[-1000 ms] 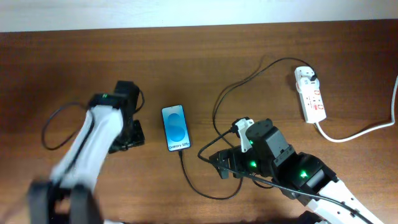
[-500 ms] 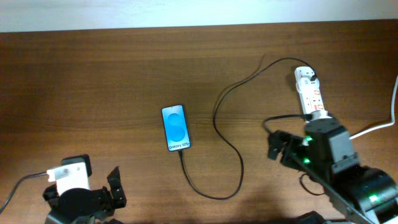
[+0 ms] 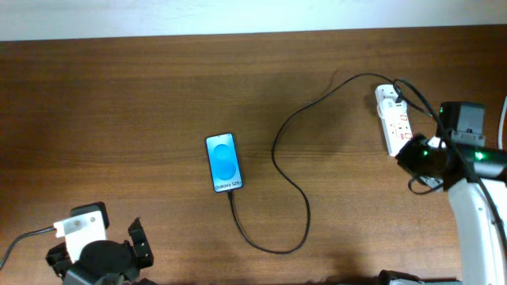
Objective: Plug charger to phone and switch on socket
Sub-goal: 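Move the right gripper over the white power strip's orange switch, then press down the orange switch beside the charger with the right gripper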
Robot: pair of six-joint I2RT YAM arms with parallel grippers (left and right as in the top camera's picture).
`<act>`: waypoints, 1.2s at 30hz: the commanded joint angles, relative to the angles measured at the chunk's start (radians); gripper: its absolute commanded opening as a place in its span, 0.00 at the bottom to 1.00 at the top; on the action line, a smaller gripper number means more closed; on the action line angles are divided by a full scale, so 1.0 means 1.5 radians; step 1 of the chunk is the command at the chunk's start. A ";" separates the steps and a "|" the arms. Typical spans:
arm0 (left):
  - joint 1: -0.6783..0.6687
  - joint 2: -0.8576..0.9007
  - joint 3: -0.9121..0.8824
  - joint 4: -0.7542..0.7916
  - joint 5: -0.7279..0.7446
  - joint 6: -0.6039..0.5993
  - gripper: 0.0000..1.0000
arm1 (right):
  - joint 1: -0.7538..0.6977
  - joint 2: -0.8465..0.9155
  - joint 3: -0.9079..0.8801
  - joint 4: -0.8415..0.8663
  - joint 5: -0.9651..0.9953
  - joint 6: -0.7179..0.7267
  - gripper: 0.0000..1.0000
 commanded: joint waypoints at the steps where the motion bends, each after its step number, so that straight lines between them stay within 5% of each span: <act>1: -0.003 -0.003 -0.003 0.001 -0.014 -0.011 0.99 | -0.005 0.046 0.009 0.050 0.000 -0.001 0.05; 8: -0.003 -0.003 -0.003 0.001 -0.014 -0.011 0.99 | -0.101 0.240 0.011 0.277 -0.144 0.002 0.04; 16: -0.003 -0.003 -0.003 0.001 -0.014 -0.011 0.99 | -0.105 0.367 0.029 0.440 -0.121 0.019 0.04; 36: -0.003 -0.003 -0.003 0.001 -0.014 -0.011 0.99 | -0.103 0.416 0.029 0.527 -0.086 -0.111 0.04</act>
